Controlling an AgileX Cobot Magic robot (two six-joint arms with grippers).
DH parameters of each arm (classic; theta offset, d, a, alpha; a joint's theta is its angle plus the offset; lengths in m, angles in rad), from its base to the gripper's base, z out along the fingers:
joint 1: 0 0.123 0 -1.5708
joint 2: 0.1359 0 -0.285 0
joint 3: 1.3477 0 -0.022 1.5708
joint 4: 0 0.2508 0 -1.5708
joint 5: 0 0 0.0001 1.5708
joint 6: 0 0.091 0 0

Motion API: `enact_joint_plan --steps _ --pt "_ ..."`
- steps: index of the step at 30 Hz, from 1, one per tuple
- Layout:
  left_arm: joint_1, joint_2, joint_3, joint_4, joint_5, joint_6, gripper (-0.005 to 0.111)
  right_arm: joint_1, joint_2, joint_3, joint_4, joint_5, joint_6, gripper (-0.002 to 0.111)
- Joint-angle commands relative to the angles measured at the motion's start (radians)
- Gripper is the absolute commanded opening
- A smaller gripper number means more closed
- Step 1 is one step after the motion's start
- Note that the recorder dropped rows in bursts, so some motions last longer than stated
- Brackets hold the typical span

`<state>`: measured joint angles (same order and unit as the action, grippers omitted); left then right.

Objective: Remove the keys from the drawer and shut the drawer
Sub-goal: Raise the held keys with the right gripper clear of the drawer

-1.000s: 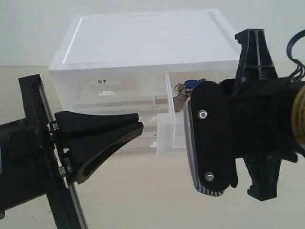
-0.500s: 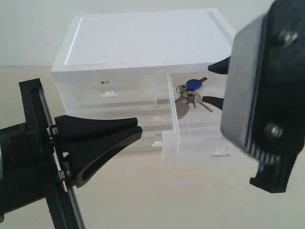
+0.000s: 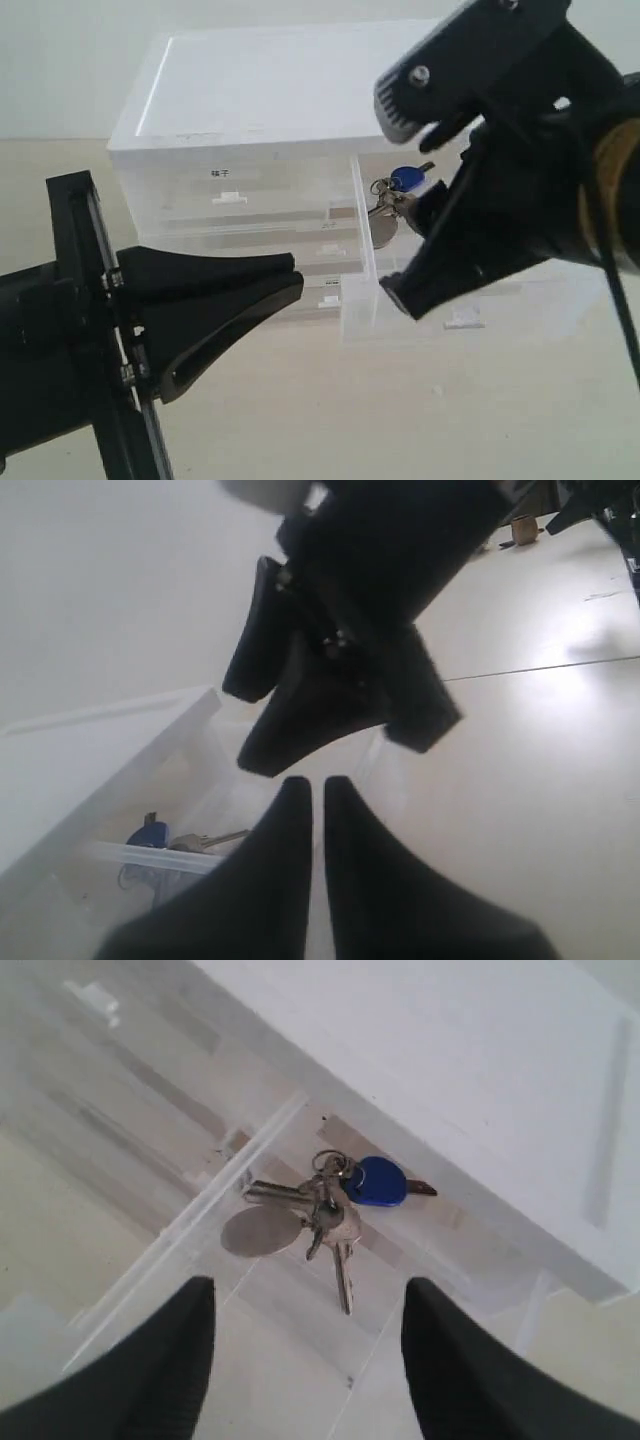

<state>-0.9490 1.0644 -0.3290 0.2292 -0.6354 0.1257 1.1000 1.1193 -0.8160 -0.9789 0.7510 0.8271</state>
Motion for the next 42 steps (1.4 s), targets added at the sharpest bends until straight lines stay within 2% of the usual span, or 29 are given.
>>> enact_joint_plan --steps 1,4,5,7,10,20,25,29,35,36,41,42 --pt "0.002 -0.005 0.004 0.023 -0.01 -0.031 0.005 -0.168 0.086 -0.114 0.238 -0.065 -0.118 0.051" --pt "0.002 -0.012 0.009 0.023 -0.01 -0.031 0.005 -0.332 0.135 -0.195 0.516 -0.122 -0.355 0.051" --pt "0.002 -0.013 0.01 0.023 -0.01 -0.031 0.005 -0.417 0.167 -0.234 0.698 -0.136 -0.486 0.051" --pt "0.002 -0.013 0.017 0.023 -0.018 -0.028 0.005 -0.508 0.231 -0.248 0.927 -0.134 -0.689 0.051" --pt "0.002 -0.013 0.017 0.023 -0.018 -0.028 0.005 -0.515 0.307 -0.248 1.092 -0.128 -0.827 0.051" --pt "0.002 -0.011 0.017 0.023 -0.01 -0.028 0.005 -0.489 0.361 -0.243 1.036 -0.227 -0.805 0.051" --pt "0.002 -0.011 0.017 0.023 -0.01 -0.028 0.005 -0.489 0.361 -0.243 0.904 -0.221 -0.68 0.051" --pt "0.002 -0.011 0.017 0.023 -0.01 -0.028 0.005 -0.487 0.437 -0.243 0.901 -0.213 -0.676 0.051" --pt "0.002 -0.011 0.017 0.023 -0.01 -0.032 0.005 -0.472 0.436 -0.243 0.901 -0.232 -0.684 0.05" --pt "0.002 -0.011 0.019 0.023 -0.01 -0.032 0.005 -0.472 0.439 -0.243 0.901 -0.22 -0.684 0.048" --pt "0.002 -0.011 0.025 0.023 -0.014 -0.032 0.005 -0.472 0.447 -0.243 0.876 -0.183 -0.751 0.0" --pt "0.002 -0.011 0.025 0.023 -0.014 -0.032 0.005 -0.472 0.444 -0.243 0.876 -0.183 -0.759 0.0"
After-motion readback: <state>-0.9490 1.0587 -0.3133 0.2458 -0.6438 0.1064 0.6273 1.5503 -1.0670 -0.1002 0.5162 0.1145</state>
